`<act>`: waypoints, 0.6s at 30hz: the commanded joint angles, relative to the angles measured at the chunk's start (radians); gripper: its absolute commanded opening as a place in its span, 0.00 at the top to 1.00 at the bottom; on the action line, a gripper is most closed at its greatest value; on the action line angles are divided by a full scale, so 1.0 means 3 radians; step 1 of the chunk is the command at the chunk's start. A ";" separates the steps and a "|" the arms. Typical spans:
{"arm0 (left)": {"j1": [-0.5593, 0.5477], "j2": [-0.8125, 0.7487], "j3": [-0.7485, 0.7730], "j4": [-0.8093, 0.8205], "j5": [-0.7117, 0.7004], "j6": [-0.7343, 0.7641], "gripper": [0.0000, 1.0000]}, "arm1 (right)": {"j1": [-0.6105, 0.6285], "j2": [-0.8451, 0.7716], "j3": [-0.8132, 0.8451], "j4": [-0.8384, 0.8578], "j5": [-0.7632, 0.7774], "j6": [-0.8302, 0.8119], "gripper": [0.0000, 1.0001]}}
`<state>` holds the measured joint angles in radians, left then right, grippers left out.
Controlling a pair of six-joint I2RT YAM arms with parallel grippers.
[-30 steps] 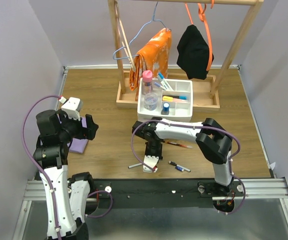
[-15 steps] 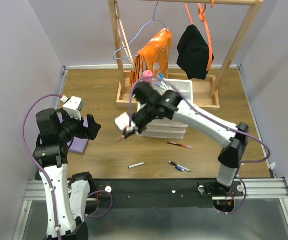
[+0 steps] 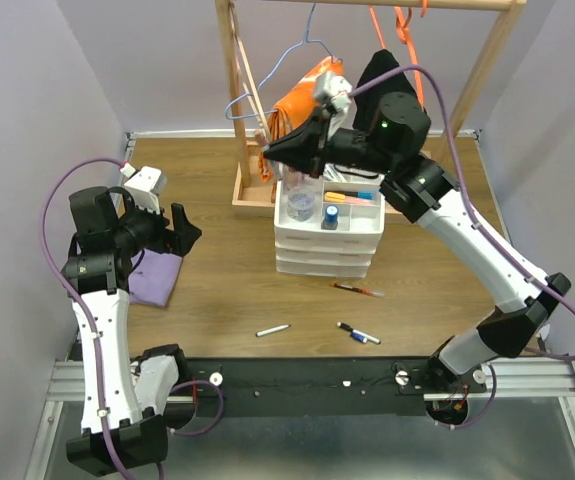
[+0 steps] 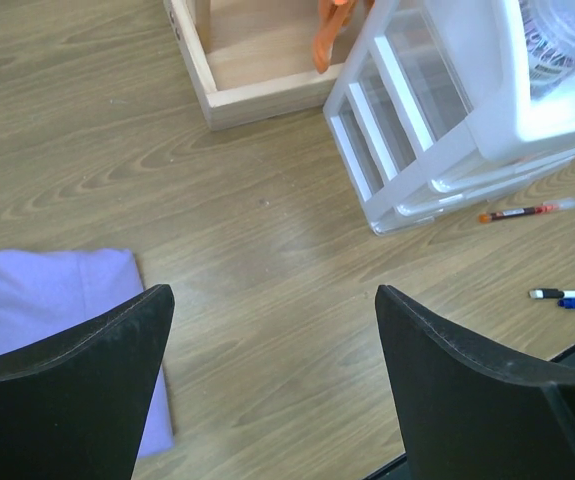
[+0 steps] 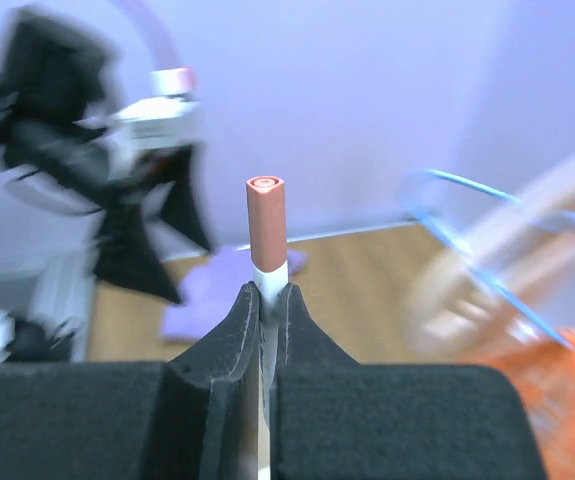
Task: Sort the stationery into containers
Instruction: Place the pen in the storage box.
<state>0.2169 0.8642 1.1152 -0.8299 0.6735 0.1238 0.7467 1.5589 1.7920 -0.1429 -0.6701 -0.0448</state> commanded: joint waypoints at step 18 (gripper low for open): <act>0.0013 0.0054 0.0061 0.0240 0.0117 -0.0229 0.09 | -0.1073 -0.0620 -0.1652 0.1100 0.1047 0.0231 0.99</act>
<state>0.2169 0.8852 1.1381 -0.7803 0.6899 0.0761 0.4454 1.4040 1.3609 0.1307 -0.3916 0.0525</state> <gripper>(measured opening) 0.909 0.120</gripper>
